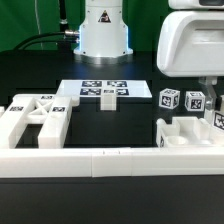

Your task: Assemble chair

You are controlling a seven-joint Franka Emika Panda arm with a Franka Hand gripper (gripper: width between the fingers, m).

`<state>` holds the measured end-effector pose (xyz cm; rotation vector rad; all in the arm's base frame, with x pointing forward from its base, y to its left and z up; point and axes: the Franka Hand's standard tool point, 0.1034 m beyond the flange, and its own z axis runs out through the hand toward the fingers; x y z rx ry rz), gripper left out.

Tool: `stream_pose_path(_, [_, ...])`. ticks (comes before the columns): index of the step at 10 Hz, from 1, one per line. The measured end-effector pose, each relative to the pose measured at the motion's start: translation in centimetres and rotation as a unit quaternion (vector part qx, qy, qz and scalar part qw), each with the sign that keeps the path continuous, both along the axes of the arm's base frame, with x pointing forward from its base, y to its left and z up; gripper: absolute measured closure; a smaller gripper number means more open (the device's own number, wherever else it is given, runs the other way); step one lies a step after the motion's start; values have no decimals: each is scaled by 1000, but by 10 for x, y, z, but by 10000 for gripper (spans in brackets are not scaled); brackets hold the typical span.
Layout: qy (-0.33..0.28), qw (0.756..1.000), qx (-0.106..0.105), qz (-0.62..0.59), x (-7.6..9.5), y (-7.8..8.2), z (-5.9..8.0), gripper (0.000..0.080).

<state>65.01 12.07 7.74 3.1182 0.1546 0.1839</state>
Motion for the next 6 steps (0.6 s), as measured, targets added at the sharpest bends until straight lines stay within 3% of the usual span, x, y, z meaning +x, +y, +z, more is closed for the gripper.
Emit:
stream_pose_path(3, [0, 1000, 2, -17, 0, 0, 0, 514])
stream_pose_path(6, [-4, 982, 15, -186, 1, -7, 1, 514])
